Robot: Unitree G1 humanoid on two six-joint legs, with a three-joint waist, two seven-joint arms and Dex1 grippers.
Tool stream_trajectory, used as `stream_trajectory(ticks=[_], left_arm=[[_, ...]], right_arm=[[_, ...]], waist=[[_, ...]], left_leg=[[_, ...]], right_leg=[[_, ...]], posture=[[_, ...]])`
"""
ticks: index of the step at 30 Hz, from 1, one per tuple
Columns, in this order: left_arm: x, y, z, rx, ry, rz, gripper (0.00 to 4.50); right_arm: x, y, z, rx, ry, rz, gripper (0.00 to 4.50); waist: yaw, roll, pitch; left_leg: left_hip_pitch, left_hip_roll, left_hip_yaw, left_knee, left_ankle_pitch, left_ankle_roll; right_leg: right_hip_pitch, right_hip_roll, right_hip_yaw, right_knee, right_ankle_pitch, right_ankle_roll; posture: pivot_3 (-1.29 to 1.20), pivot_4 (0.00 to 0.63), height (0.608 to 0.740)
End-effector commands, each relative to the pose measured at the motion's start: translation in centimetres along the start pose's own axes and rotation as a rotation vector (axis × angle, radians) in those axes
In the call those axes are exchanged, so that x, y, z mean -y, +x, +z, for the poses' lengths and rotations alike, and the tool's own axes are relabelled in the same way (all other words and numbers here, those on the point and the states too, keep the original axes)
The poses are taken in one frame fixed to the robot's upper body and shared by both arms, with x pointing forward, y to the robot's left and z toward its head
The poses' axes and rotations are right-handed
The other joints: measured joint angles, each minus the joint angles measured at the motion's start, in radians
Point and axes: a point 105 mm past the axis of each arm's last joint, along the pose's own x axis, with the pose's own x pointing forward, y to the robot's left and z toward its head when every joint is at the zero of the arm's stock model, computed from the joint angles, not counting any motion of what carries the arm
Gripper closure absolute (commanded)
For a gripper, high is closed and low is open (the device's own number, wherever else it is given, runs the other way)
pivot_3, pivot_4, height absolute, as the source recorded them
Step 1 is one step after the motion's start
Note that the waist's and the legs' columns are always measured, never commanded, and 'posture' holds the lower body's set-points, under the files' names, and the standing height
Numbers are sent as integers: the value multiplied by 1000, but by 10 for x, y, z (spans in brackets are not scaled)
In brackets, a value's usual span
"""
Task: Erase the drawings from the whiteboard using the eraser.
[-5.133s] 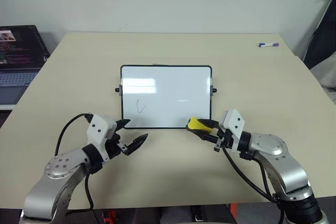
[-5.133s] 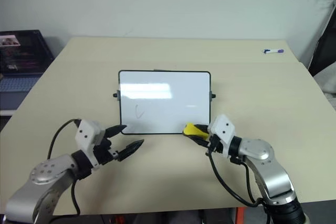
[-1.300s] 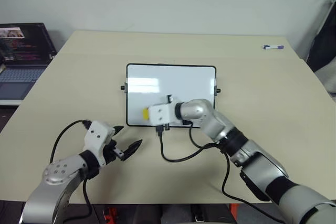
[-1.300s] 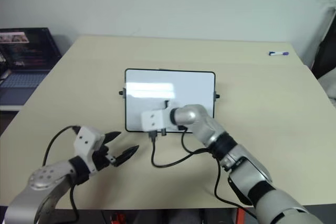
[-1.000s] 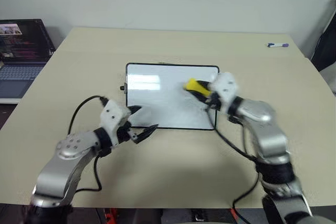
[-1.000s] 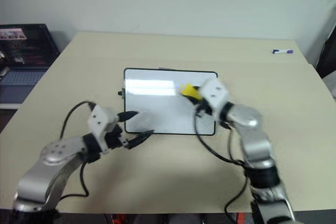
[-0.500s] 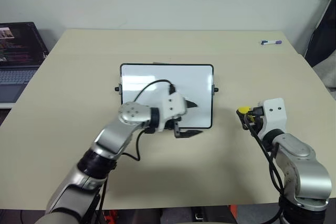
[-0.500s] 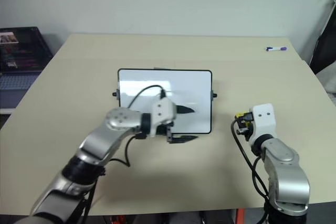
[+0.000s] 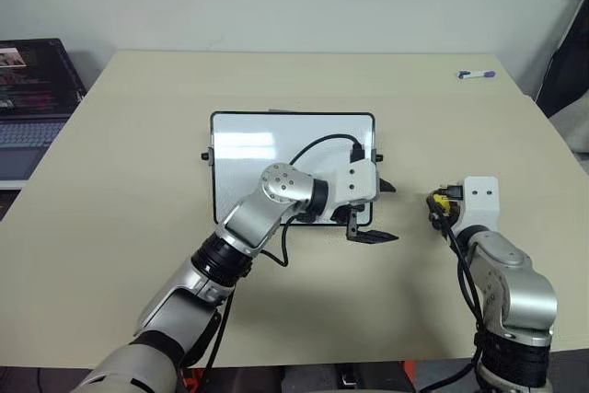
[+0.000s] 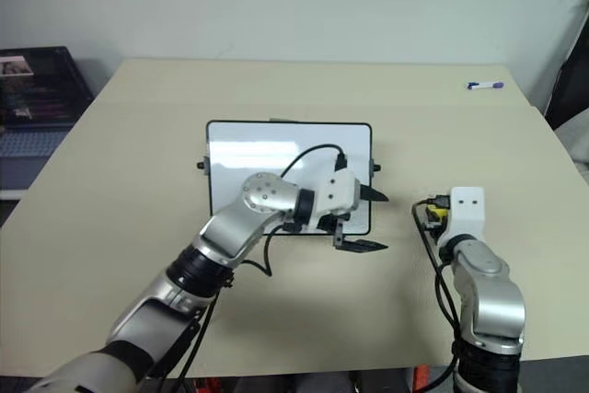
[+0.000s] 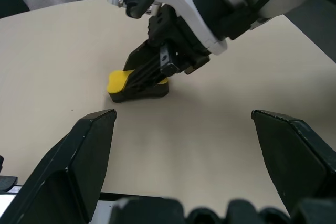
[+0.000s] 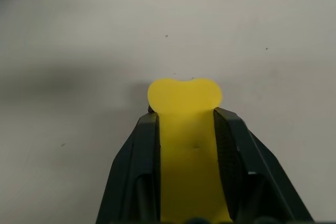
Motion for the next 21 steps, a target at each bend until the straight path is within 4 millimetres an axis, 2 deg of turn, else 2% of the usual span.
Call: stream_trajectory(ticks=[1,4,6,9,12,14,16,17,19,21], left_arm=[[-2,-3,10,30,40,16,0],[-2,-7,7,35,18,46,0],[-4,-15,4,38,-15,99,0],[-9,-37,-5,36,-82,209,0],[-6,-60,-10,31,-145,298,0],[-5,-89,-14,46,-186,466,0],[-5,-124,-16,90,-278,724,0],[0,-138,-16,118,-328,827,0],[12,-152,-18,126,-384,956,0],[29,-161,-32,74,-434,1063,0]], right_arm=[[4,2,14,65,15,-3,1782],[5,5,18,85,18,-4,681],[3,4,29,143,18,13,15],[-10,-8,54,273,18,104,15],[-24,-24,58,312,-33,222,15],[-43,-44,53,333,-114,358,15],[-57,-61,42,357,-154,435,15],[-58,-66,36,364,-149,438,15],[-55,-69,26,385,-132,409,15],[-44,-70,14,419,-131,330,15]], waist=[[0,0,0],[-1,0,0],[-2,0,0],[-4,1,0],[-2,1,0],[-2,2,-1],[-2,1,-1],[-1,1,-1],[1,1,-1],[1,0,-2]], left_leg=[[0,0,0,0,0,0],[0,0,0,0,0,0],[0,0,0,0,0,0],[0,1,1,0,0,0],[1,2,0,0,0,0],[0,2,-1,0,0,0],[0,2,-1,-1,-1,0],[-1,3,-2,0,-1,-1],[-2,2,-3,0,-1,-1],[-1,1,-2,0,-1,-1]], right_leg=[[0,0,0,0,0,-1],[0,0,0,0,2,-3],[0,0,1,0,2,-3],[0,0,1,0,2,-3],[0,0,0,1,2,-3],[0,0,0,0,2,-3],[0,-3,0,0,1,-2],[0,-4,0,-1,1,-1],[0,-5,0,-1,1,-1],[1,-7,0,0,0,1]], posture=[[0,150,740],[0,150,740],[0,150,740],[0,150,740],[0,150,740],[0,150,740],[0,150,740],[0,150,740],[0,150,740],[0,150,740]])
